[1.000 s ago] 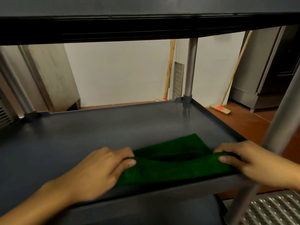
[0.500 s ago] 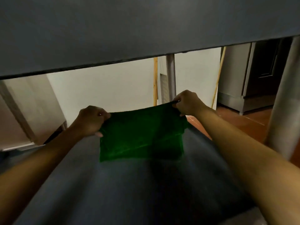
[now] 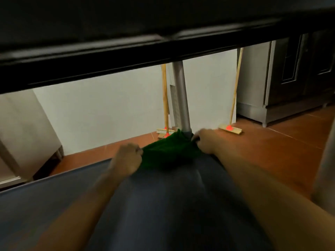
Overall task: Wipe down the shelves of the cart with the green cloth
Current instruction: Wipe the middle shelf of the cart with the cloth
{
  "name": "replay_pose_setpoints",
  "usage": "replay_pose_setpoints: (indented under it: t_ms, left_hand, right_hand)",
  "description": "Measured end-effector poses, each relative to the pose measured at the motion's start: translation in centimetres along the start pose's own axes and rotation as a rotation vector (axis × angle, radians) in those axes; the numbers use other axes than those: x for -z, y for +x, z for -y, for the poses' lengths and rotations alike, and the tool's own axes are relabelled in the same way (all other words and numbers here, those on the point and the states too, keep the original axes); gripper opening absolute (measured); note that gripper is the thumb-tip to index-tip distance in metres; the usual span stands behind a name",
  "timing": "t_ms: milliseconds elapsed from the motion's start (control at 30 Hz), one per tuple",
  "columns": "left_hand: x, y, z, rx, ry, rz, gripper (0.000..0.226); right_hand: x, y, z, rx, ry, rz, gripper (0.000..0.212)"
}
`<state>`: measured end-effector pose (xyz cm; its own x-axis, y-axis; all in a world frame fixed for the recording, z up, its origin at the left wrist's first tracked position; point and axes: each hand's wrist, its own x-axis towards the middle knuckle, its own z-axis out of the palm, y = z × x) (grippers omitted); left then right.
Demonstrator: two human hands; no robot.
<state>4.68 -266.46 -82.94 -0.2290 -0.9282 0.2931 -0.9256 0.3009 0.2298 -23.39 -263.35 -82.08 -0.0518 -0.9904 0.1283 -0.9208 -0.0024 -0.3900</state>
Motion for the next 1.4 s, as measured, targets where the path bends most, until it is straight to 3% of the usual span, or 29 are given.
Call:
replay_pose_setpoints:
  t_ms: [67,167,300,500,767,1100,1267,1400]
  left_hand:
    - [-2.3,-0.7,-0.1,-0.052,0.043,0.158,0.016]
    - [-3.7,-1.3,0.0,-0.069,0.017,0.212,0.018]
    - [-3.2,-2.0,0.4,-0.061,0.075,0.273,0.042]
    - [-2.9,-3.5,0.4,0.006,0.011,0.332,0.054]
    - [-2.4,-6.4,-0.4,0.025,-0.025,0.343,0.046]
    - [-1.9,-10.3,-0.9,0.005,-0.048,0.341,0.054]
    - [-1.4,-12.2,-1.1,-0.024,-0.042,0.328,0.053]
    - [-0.8,-13.8,-1.3,-0.037,-0.058,0.337,0.049]
  right_hand:
    - [-1.4,-0.5,-0.7,0.025,-0.137,0.116,0.049]
    - [-2.7,-0.3,-0.8,0.039,-0.153,0.178,0.066]
    - [-3.2,0.0,-0.8,0.019,-0.162,0.144,0.056]
    - [-3.6,-1.6,-0.4,0.002,-0.212,0.138,0.036]
    - [-2.9,-5.3,-0.4,-0.028,-0.180,0.189,0.045]
    - [-2.2,-10.2,-0.2,-0.012,-0.232,0.205,0.060]
    - [-1.8,-12.5,0.1,-0.007,-0.248,0.204,0.058]
    - [-1.8,-14.4,0.9,0.023,-0.367,0.192,0.043]
